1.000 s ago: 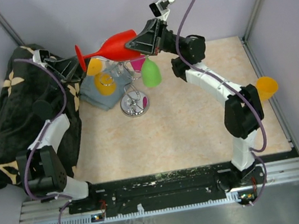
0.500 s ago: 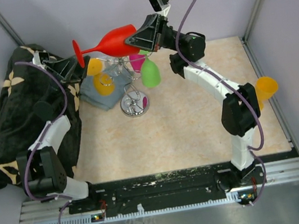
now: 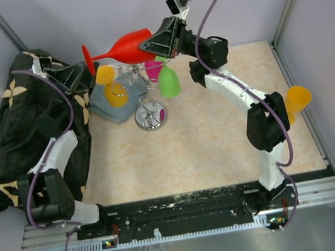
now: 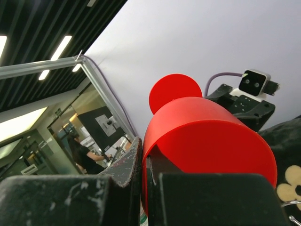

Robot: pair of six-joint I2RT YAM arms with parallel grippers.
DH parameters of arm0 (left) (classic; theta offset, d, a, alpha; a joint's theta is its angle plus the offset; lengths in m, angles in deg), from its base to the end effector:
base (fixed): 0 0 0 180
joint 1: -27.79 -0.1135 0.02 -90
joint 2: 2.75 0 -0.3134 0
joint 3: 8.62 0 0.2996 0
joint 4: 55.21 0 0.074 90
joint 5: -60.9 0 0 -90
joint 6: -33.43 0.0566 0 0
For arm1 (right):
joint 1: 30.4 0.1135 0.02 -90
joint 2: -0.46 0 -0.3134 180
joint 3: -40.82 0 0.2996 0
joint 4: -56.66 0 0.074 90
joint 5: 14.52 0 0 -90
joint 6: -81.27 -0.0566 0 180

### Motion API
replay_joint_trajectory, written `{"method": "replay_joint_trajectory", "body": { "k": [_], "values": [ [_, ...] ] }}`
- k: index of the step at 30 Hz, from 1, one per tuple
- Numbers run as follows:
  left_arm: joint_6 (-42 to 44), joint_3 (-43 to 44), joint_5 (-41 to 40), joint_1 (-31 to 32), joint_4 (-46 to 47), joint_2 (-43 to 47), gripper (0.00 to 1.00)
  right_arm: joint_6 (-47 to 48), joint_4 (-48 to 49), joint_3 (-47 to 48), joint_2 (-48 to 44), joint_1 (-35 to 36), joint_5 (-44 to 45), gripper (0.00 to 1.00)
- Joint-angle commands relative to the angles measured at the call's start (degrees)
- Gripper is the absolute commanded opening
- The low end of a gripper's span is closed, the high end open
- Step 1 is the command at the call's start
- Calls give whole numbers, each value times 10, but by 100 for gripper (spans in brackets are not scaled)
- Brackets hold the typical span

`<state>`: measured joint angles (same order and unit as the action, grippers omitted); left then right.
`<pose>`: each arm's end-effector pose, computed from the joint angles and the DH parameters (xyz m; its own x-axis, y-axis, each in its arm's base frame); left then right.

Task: Place the wine glass upside down on the wine glass rack

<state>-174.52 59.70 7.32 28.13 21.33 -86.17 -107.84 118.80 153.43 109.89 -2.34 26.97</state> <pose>0.3303 -0.0356 0.4518 -0.6666 -0.7069 -0.2366 0.6406 -0.3810 -0.6667 0.3948 0.2585 0.5270 -0.7072 0.3643 -0.6060 -0.6987 -0.4913 0.5201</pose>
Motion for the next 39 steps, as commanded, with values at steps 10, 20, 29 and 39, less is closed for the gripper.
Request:
{"method": "replay_joint_trajectory", "body": {
  "k": [10,20,29,39],
  "values": [
    [-129,23,3,23,144,31,36,-7,36,34,27,-1,22,0],
    [-132,26,-3,25,145,32,4,-19,56,29,31,0,22,0],
    [-136,52,-25,26,144,39,0,-13,70,18,17,-2,19,35],
    [-118,119,-33,24,96,58,0,69,-12,-41,-33,-21,-5,43]
  ]
}}
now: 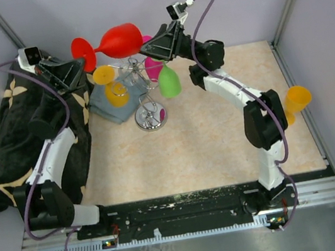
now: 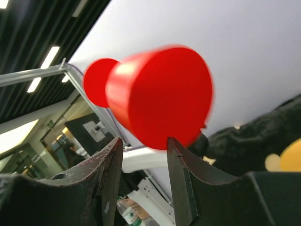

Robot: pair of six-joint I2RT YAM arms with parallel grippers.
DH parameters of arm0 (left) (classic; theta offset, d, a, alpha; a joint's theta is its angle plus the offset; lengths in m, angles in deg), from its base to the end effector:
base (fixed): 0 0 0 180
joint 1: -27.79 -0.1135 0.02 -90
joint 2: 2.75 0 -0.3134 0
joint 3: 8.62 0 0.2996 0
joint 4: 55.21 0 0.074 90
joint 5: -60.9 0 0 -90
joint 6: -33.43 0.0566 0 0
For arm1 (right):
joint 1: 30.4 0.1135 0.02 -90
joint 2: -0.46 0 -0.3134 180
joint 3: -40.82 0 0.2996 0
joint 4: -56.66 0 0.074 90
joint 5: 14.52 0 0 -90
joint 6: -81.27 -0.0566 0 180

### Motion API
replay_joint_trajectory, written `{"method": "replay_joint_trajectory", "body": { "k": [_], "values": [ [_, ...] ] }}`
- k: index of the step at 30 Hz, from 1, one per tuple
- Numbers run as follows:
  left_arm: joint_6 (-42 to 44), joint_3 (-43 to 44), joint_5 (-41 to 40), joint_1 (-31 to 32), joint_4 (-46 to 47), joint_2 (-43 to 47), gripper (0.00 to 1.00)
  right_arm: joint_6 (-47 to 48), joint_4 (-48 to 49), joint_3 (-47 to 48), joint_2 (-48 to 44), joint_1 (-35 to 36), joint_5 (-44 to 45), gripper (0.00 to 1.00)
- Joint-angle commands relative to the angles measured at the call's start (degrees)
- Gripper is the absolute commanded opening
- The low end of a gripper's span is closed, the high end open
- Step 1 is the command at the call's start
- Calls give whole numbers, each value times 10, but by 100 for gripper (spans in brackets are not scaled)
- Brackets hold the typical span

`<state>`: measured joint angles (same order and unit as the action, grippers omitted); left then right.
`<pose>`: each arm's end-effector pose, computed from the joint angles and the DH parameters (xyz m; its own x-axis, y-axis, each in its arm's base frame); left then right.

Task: Place the wine glass upside down on the wine glass rack

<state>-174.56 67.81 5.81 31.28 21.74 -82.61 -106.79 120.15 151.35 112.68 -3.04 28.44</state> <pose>0.2955 -0.0505 0.5195 -0.6364 -0.6867 -0.3515 0.7457 -0.4311 -0.5080 0.4172 0.2625 0.4940 -0.7240 0.3851 -0.5723 -0.6880 -0.4636 0.5583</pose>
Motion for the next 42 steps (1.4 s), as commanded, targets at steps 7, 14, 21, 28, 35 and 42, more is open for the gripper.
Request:
{"method": "replay_joint_trajectory", "body": {
  "k": [7,14,21,28,35,42],
  "values": [
    [-58,54,16,-8,-30,90,0,129,-123,-61,-123,-60,-32,45],
    [33,23,73,-7,-225,190,0,268,-307,-61,-206,-110,-31,46],
    [205,49,156,-7,-578,268,0,433,-528,-30,-270,-121,-12,47],
    [372,93,169,-7,-880,286,0,449,-551,-57,-307,-133,2,47],
    [428,42,170,-7,-992,307,0,487,-600,-68,-331,-137,19,47],
    [449,-1,163,-7,-1024,324,0,478,-592,-80,-337,-138,19,47]
  ]
}}
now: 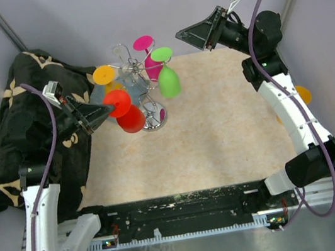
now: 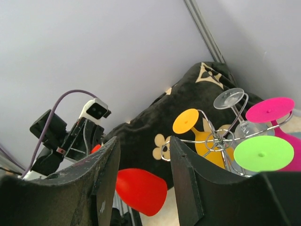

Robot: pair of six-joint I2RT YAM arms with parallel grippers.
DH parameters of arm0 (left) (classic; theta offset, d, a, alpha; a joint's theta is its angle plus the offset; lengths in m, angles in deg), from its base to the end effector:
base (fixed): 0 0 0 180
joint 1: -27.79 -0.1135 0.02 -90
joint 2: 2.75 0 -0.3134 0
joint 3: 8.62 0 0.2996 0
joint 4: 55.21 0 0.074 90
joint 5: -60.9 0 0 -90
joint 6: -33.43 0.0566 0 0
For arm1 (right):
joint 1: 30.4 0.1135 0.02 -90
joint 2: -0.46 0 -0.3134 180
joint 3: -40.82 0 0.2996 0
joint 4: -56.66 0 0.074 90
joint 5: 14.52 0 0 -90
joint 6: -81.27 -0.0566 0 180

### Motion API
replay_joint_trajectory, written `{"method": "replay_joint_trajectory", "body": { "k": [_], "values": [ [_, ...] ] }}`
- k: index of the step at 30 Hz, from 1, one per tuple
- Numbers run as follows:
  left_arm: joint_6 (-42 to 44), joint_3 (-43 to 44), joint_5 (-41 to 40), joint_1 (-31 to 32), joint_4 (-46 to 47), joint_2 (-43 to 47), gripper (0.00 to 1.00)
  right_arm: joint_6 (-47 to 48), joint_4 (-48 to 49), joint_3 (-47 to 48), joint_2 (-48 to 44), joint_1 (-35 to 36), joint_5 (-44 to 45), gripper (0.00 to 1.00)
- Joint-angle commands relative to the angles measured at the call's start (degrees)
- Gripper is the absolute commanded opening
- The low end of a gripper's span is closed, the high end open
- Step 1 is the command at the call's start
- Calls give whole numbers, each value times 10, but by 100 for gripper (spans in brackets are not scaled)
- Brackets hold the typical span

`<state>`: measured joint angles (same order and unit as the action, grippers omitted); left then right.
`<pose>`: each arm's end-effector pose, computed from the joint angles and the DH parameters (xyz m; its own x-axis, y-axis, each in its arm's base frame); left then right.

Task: Place the wine glass upside down on the wine glass rack

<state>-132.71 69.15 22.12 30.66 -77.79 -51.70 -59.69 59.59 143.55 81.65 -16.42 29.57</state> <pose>0.1830 -0.0534 0.5062 -0.7559 -0.5710 -0.3204 0.2983 0.1353 -0.9448 0.3336 0.1249 0.5802 -0.3701 0.4648 -0.8044 -0.8176 0.2481 0.5196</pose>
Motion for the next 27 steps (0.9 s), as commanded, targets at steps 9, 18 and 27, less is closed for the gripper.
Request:
{"method": "replay_joint_trajectory", "body": {
  "k": [9,18,27],
  "values": [
    [76,-10,-30,3,-43,-28,0,1,9,-8,-27,-4,5,47],
    [103,-8,-63,27,-31,-74,0,1,5,-8,-22,-4,6,47],
    [115,14,-109,66,-13,-124,0,1,3,-11,-20,-4,6,47]
  ]
}}
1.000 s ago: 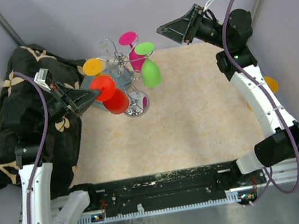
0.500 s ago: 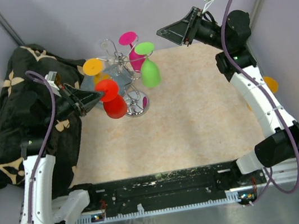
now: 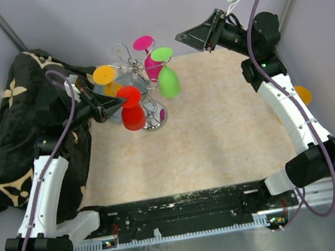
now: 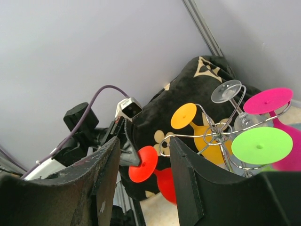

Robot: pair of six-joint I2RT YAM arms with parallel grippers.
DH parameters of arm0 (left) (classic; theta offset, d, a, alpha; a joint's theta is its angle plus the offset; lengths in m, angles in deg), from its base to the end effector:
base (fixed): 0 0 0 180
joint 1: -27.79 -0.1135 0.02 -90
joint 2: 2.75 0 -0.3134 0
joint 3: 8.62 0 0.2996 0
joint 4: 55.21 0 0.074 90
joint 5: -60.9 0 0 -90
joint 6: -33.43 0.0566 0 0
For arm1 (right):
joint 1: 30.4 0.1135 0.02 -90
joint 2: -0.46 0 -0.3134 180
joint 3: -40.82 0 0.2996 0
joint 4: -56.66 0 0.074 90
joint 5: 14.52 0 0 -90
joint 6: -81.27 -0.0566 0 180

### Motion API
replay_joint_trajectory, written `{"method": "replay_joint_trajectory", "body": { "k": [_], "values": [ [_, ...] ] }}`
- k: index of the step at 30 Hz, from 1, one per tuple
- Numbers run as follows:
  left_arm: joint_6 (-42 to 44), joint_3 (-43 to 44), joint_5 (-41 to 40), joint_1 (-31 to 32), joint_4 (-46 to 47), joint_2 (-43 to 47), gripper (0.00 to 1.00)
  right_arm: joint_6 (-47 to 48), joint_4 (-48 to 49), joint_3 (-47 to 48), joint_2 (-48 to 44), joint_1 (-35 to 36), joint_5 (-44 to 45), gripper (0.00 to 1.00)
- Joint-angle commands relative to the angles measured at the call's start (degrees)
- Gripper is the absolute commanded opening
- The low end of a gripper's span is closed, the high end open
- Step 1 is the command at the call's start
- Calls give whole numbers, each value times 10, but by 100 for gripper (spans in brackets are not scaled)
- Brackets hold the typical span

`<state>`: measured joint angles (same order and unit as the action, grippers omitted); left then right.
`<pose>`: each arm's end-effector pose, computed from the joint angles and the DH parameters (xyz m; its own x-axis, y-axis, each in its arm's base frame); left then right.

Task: Place the wine glass upside down on the wine glass rack

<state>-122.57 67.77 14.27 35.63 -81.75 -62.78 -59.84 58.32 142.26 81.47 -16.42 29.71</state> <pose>0.2565 -0.0745 0.4490 -0.7735 -0.5638 -0.2895 0.1527 0.2774 -0.9485 0.3366 0.1256 0.5703 -0.4035 0.4590 -0.7915 -0.7943 0.2535 0.5520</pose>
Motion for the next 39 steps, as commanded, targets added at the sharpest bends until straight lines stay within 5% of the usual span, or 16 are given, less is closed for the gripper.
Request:
{"method": "replay_joint_trajectory", "body": {
  "k": [1,23,39],
  "values": [
    [15,32,-38,22,27,-17,0,2,16,2,-17,-5,4,47],
    [15,78,-166,64,55,-83,0,3,19,12,6,-4,-2,47],
    [-40,32,-248,66,104,-48,0,-6,30,11,19,-5,-7,47]
  ]
}}
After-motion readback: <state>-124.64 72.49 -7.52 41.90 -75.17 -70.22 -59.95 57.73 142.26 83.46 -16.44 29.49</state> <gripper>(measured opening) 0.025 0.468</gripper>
